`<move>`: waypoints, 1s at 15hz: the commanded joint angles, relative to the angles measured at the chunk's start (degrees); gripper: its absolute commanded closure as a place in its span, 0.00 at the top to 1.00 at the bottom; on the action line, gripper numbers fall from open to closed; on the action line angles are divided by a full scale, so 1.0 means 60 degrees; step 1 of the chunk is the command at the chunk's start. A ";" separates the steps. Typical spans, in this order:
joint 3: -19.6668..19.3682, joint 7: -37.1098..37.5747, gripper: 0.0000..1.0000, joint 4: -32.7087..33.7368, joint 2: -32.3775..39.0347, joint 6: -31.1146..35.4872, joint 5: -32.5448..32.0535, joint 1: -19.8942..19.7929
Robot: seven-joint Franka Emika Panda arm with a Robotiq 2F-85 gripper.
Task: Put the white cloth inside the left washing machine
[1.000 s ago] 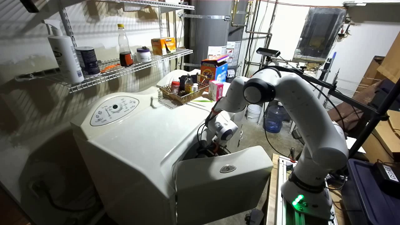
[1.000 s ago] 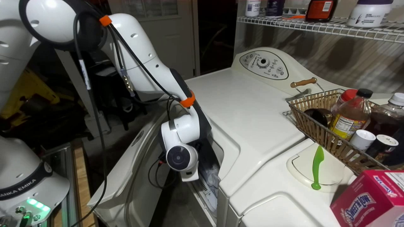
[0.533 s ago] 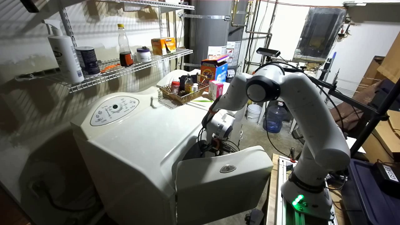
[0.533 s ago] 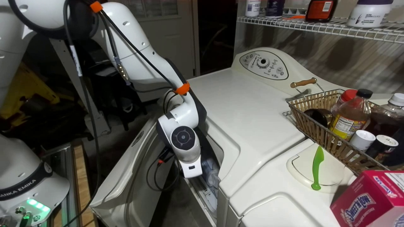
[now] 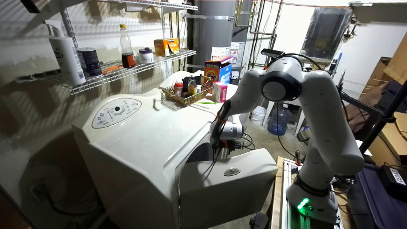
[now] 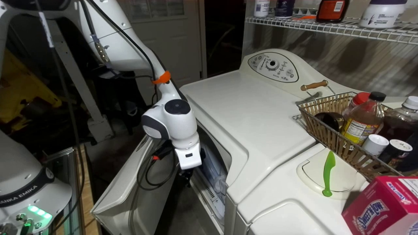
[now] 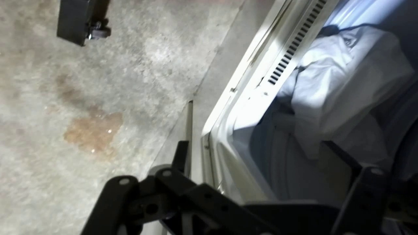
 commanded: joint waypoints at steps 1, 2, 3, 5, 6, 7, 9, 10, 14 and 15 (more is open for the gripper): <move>-0.2577 0.2024 1.00 -0.1293 -0.0475 0.0270 -0.2469 0.2511; -0.3349 0.2111 1.00 -0.1359 -0.0389 -0.0132 -0.3181 0.3105; -0.4139 0.2028 1.00 -0.1388 -0.0502 -0.0673 -0.3958 0.3661; -0.5611 0.2066 1.00 -0.1363 -0.0611 -0.1375 -0.5440 0.4720; -0.6350 0.2167 1.00 -0.1307 -0.0730 -0.1650 -0.6162 0.5255; -0.6995 0.2099 1.00 -0.1313 -0.1041 -0.1778 -0.6884 0.5645; -0.8303 0.1923 1.00 -0.1384 -0.2064 -0.1874 -0.8251 0.6475; -0.8897 0.1578 1.00 -0.1388 -0.2631 -0.1816 -0.8588 0.6880; -1.2005 -0.0097 1.00 -0.1022 -0.3832 -0.2316 -0.8289 0.9556; -1.2774 -0.0627 1.00 -0.0886 -0.4025 -0.2457 -0.8038 1.0253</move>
